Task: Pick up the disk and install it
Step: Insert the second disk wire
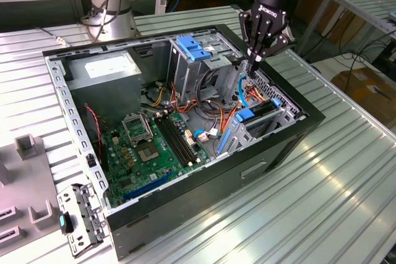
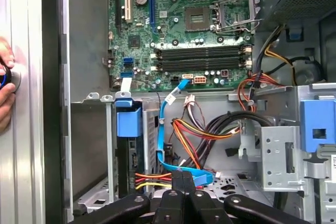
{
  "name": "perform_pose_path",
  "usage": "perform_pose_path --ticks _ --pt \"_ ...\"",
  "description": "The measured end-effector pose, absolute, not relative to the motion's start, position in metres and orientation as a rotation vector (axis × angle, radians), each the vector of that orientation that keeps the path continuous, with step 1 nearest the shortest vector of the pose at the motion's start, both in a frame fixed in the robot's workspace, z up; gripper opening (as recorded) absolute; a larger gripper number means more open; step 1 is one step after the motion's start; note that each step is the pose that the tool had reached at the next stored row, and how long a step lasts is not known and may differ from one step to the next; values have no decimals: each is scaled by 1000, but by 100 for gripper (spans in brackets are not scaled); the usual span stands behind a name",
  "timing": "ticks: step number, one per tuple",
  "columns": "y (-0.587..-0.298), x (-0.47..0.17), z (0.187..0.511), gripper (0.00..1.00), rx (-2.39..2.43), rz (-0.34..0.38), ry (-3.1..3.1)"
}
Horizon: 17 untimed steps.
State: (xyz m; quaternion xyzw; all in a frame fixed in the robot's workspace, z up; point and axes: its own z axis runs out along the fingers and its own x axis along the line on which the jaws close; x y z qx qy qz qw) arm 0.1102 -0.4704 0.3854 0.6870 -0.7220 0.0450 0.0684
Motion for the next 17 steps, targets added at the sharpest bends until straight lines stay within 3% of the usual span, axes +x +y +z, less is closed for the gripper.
perform_pose_path --ticks 3,7,12,13,15,17 --pt "-464 110 381 11 2058 156 -2164" --pt "-461 111 377 30 2044 185 -2150" --pt "-457 112 368 30 2013 243 -2120" --pt "-456 113 366 22 2003 261 -2110" --pt "-453 113 362 17 1986 291 -2094" --pt "-451 113 360 17 1975 311 -2083"
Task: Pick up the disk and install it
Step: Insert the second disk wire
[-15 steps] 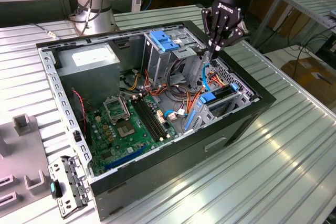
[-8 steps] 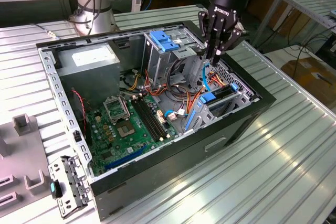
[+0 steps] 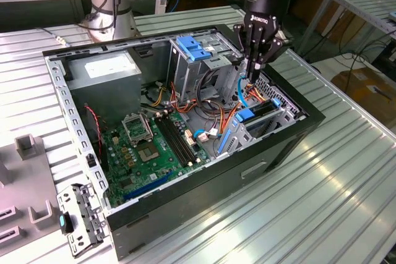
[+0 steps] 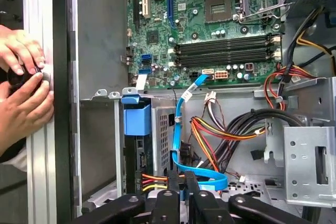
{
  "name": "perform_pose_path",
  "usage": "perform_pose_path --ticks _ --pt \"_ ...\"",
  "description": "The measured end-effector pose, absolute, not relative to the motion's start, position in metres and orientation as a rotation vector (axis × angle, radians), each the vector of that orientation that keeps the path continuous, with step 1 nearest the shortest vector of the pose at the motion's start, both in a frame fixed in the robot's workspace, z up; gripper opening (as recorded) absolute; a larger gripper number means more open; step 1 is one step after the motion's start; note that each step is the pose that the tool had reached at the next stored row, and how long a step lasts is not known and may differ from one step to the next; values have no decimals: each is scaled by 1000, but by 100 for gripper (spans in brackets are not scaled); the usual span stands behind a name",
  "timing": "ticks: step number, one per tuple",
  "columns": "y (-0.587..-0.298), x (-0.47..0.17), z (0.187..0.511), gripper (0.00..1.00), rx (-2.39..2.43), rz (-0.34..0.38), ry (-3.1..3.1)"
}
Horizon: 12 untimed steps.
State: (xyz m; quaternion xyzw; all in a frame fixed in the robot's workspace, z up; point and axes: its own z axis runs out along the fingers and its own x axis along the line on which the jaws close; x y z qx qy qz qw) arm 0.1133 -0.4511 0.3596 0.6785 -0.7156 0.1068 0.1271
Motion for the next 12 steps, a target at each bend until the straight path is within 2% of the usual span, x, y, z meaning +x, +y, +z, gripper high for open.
perform_pose_path --ticks 12 --pt "-469 106 358 16 1998 312 -2087"
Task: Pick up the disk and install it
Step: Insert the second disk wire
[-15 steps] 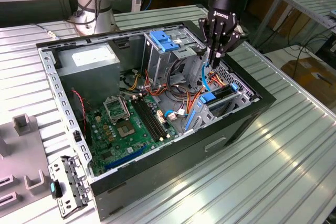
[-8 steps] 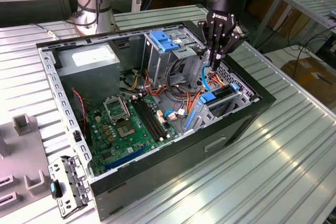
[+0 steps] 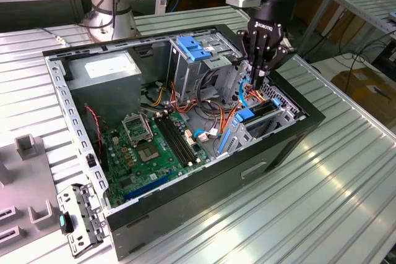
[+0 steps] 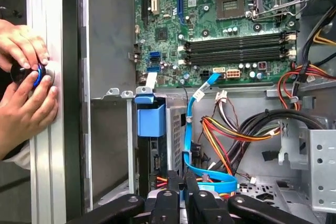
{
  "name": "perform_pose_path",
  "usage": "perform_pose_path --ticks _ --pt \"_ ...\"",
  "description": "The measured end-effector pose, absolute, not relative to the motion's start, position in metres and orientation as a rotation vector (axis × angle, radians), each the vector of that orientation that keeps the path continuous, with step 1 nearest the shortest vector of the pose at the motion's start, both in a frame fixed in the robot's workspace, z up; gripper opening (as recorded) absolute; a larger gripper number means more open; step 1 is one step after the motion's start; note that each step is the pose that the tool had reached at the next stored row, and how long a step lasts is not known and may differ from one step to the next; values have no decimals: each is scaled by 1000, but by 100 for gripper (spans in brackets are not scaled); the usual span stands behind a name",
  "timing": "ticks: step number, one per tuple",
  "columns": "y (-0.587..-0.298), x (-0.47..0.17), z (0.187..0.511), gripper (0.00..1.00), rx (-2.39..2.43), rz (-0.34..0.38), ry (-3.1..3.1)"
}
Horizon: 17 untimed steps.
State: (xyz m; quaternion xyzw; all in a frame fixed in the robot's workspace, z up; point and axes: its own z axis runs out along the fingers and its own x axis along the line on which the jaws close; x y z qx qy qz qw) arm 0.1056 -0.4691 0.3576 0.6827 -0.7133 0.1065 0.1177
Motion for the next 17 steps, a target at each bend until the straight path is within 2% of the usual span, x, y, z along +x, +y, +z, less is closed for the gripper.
perform_pose_path --ticks 4,17 --pt "-472 92 356 16 2009 310 -2102" --pt "-521 89 351 16 2083 244 -2190"
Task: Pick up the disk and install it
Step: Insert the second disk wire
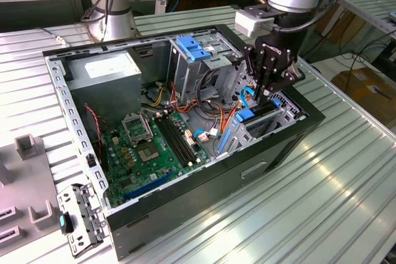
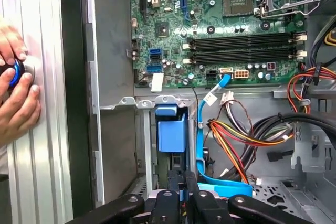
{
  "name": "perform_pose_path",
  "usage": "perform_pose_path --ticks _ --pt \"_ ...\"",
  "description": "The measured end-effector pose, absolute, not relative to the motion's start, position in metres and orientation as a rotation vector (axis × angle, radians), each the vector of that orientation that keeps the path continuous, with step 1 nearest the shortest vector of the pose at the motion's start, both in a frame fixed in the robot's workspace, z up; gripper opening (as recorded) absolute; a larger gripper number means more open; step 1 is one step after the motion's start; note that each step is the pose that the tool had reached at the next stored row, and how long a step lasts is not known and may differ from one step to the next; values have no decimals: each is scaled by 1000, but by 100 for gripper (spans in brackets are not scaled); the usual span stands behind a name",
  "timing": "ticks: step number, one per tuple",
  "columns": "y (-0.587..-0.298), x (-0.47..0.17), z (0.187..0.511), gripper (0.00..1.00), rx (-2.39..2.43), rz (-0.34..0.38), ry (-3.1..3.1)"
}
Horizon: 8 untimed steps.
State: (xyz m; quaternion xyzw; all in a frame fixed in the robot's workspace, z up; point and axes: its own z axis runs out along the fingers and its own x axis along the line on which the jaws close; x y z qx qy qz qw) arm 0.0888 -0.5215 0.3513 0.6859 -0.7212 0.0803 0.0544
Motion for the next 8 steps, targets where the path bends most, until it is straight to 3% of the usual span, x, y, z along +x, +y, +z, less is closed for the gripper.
perform_pose_path --ticks 8 --pt "-550 84 349 16 2175 108 -2300"
